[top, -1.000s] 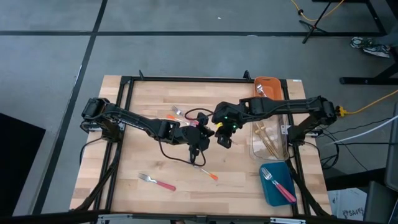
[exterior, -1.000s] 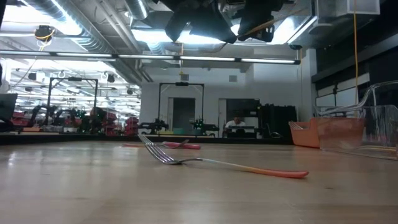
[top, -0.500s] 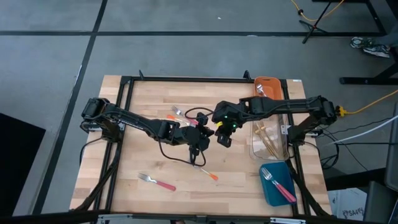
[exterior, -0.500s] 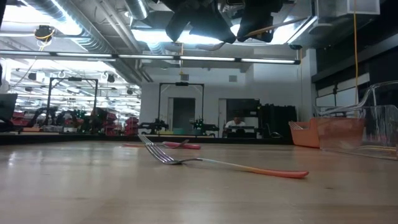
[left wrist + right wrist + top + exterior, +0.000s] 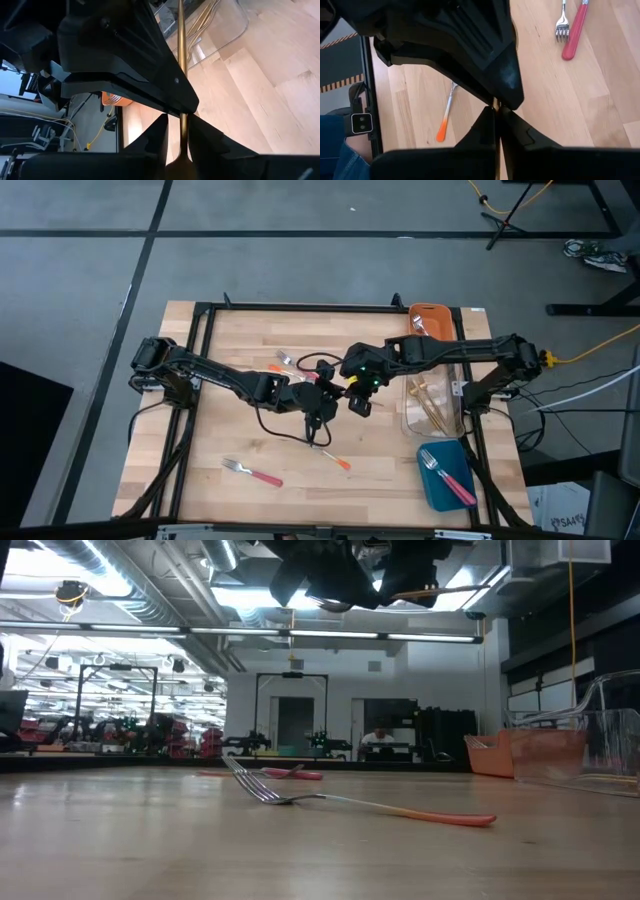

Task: Sort silverware by color (type)
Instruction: Put the gold fork into the transparent bin

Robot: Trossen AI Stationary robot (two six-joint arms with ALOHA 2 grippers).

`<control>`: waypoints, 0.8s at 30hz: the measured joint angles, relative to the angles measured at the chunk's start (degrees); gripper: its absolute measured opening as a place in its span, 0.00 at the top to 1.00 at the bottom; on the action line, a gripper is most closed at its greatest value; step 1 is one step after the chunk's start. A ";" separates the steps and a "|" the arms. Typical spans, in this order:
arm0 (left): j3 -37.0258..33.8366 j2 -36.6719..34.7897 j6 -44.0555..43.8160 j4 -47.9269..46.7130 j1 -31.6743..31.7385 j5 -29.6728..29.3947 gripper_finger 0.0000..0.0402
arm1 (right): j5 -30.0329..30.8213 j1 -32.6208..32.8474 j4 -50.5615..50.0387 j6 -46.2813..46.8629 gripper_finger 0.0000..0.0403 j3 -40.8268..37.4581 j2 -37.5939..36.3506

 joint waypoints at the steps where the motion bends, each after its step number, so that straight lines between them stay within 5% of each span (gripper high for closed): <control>1: 0.00 0.00 -0.02 0.00 -0.06 -0.07 0.83 | 0.47 0.02 -0.04 0.02 1.00 0.00 0.00; 16: 0.02 0.00 -0.19 0.11 -3.37 -3.84 0.82 | 6.17 0.04 -8.32 -0.20 1.00 0.00 -1.35; 24: 0.04 0.00 -4.48 -0.78 -4.52 -5.11 0.82 | 15.94 0.00 -18.34 1.46 1.00 0.00 -8.12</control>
